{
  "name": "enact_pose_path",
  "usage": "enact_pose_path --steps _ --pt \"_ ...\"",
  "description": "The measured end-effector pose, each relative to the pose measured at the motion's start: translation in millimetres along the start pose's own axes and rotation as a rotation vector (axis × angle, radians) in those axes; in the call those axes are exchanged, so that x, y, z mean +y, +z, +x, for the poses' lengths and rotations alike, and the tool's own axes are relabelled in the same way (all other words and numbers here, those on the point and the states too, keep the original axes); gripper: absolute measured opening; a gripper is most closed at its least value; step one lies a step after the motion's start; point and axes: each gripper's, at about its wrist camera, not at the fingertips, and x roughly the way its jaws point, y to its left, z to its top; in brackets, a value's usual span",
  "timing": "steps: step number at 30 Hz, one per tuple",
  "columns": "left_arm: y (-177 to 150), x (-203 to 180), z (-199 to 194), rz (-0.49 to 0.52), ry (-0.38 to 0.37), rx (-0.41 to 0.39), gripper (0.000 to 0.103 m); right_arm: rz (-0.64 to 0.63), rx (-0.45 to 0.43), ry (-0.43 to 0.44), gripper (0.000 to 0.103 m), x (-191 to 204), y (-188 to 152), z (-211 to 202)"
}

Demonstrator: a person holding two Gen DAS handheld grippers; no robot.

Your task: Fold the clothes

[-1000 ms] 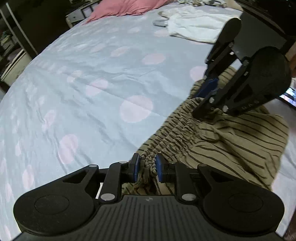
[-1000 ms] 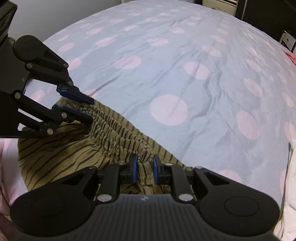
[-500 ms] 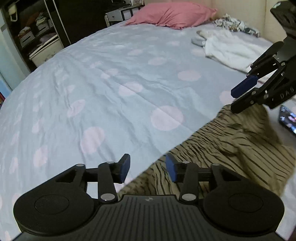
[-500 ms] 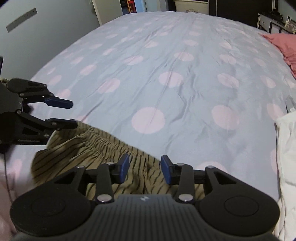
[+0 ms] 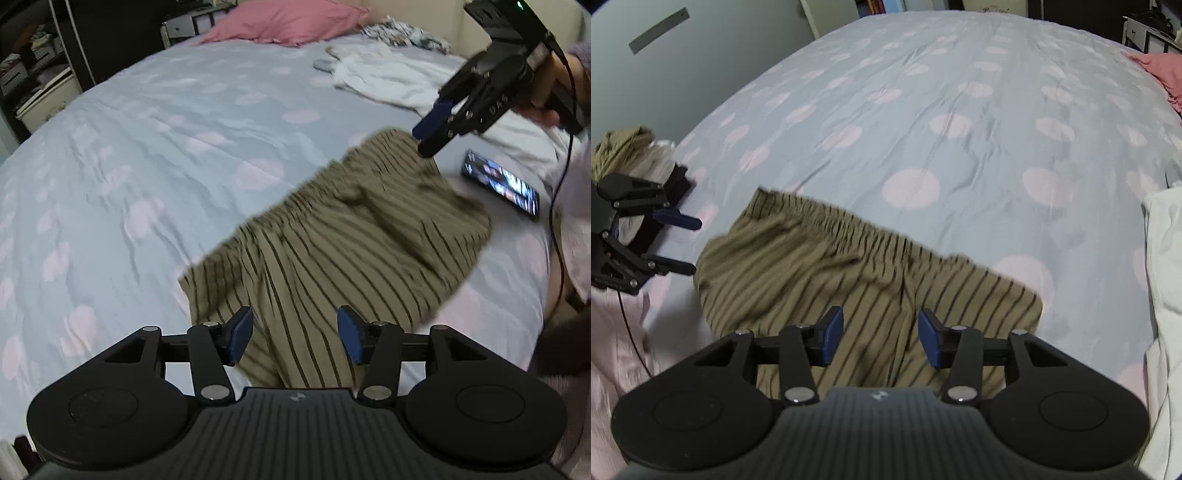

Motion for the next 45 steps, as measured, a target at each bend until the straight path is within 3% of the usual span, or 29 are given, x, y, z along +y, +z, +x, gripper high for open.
enact_pose_path --steps 11,12,14,15,16,19,27,30,32,34,35,36,37,39,40,45 --pt "-18 1 8 -0.083 -0.007 0.031 0.048 -0.002 0.090 0.057 0.048 15 -51 13" --pt "-18 2 11 -0.093 -0.015 0.039 0.046 -0.007 0.103 0.058 0.046 17 -54 16" --pt "-19 3 13 -0.109 -0.019 0.054 0.032 -0.027 0.126 0.061 0.030 19 -57 20" --pt "-19 4 14 -0.115 -0.014 0.063 0.023 -0.037 0.134 0.060 0.012 20 -57 20" --pt "-19 6 15 -0.121 -0.009 0.072 0.013 -0.045 0.136 0.056 0.005 20 -56 20" --pt "-19 9 18 -0.141 0.005 0.099 0.006 -0.053 0.129 0.046 0.001 15 -51 12" --pt "-29 24 26 -0.211 0.067 0.176 0.003 -0.068 0.183 -0.012 0.002 8 -53 19" --pt "-35 34 21 -0.267 0.075 0.166 0.003 -0.051 0.164 -0.027 0.008 6 -53 12" --pt "-37 40 16 -0.298 0.084 0.147 0.008 -0.031 0.142 -0.040 0.017 3 -51 4" --pt "-37 46 11 -0.343 0.091 0.113 0.029 0.012 0.106 -0.053 0.042 -3 -47 -4" --pt "-36 49 7 -0.376 0.087 0.087 0.034 0.038 0.088 -0.060 0.043 -7 -45 -7" --pt "-35 51 4 -0.400 0.080 0.057 0.045 0.066 0.070 -0.059 0.044 -10 -44 -10" --pt "-34 53 0 -0.425 0.072 0.027 0.053 0.094 0.055 -0.052 0.053 -14 -42 -11" --pt "-31 56 -6 -0.474 0.050 -0.030 0.057 0.170 0.031 -0.044 0.074 -22 -40 -11" --pt "-29 57 -5 -0.501 0.036 -0.044 0.060 0.203 0.023 -0.043 0.079 -24 -39 -10" --pt "-25 66 8 -0.649 -0.031 -0.063 0.069 0.403 0.019 -0.027 0.085 -49 -40 1"
